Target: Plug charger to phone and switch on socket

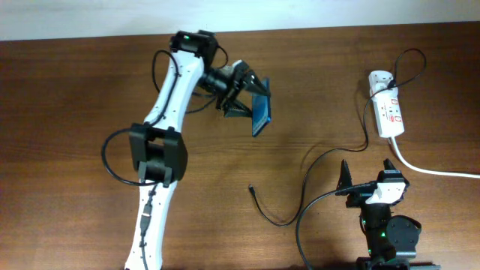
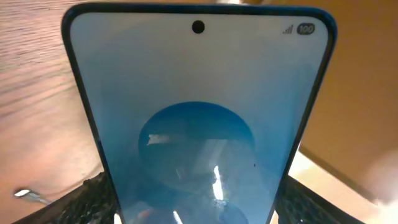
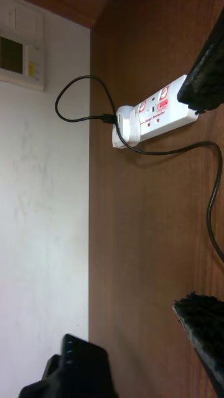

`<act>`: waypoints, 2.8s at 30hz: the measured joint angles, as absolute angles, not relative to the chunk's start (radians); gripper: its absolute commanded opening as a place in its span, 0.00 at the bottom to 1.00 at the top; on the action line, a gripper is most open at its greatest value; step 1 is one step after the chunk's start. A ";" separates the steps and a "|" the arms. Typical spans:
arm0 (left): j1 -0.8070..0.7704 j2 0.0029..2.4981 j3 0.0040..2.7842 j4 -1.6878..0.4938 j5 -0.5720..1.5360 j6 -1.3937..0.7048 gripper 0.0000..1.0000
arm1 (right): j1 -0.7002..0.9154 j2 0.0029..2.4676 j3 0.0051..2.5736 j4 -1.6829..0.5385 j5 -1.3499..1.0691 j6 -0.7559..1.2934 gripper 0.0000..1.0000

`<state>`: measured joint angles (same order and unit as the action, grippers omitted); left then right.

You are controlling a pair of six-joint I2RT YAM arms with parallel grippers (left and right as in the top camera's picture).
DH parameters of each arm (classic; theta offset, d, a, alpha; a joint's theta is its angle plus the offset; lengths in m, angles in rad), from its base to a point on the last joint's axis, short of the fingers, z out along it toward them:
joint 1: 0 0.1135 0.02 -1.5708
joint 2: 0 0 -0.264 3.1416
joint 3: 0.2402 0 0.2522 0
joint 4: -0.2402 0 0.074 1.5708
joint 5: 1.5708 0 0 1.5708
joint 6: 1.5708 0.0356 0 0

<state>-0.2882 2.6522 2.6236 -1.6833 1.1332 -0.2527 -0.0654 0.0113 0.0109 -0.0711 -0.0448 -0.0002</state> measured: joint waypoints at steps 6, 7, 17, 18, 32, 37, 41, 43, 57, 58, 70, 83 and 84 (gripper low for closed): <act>-0.196 2.652 2.624 -1.683 1.349 -0.253 0.76 | -0.065 0.011 0.011 -0.071 -0.045 0.001 0.98; -0.183 2.652 2.624 -1.683 1.369 -0.253 0.76 | -0.065 0.011 0.011 -0.071 -0.045 0.000 0.98; -0.038 2.652 2.624 -1.684 1.497 -0.253 0.77 | -0.065 0.011 0.011 -0.071 -0.045 0.000 0.98; -0.030 2.652 2.624 -1.684 1.504 -0.253 0.77 | -0.065 0.011 0.011 -0.071 -0.045 0.000 0.98; -0.020 2.652 2.624 -1.684 1.512 -0.253 0.77 | -0.065 0.011 0.011 -0.071 -0.045 0.000 0.98; -0.020 2.652 2.624 -1.684 1.512 -0.252 0.77 | -0.065 0.011 0.011 -0.071 -0.045 0.001 0.98; -0.020 2.652 2.624 -1.684 1.512 -0.253 0.77 | -0.065 0.011 0.011 -0.071 -0.045 0.000 0.98; -0.020 2.652 2.624 -1.684 1.512 -0.252 0.77 | -0.065 0.011 0.011 -0.071 -0.045 0.000 0.98; -0.020 2.652 2.624 -1.684 1.512 -0.253 0.77 | -0.065 0.011 0.011 -0.071 -0.045 0.000 0.98; -0.020 2.652 2.624 -1.684 1.512 -0.253 0.76 | -0.065 0.011 0.011 -0.071 -0.045 0.000 0.99; -0.039 2.652 2.624 -1.686 1.514 -0.305 0.78 | -0.065 0.011 0.011 -0.071 -0.045 0.000 0.98; -0.041 2.652 2.624 -1.687 1.515 -0.337 0.77 | -0.065 0.011 0.011 -0.071 -0.045 0.001 0.98; -0.041 2.652 2.624 -1.687 1.515 -0.337 0.77 | -0.065 0.011 0.011 -0.071 -0.045 -0.001 0.98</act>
<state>-0.0410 2.6522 2.6236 -1.6867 1.5154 -0.3370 -0.0654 0.0113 0.0109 -0.0711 -0.0448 -0.0006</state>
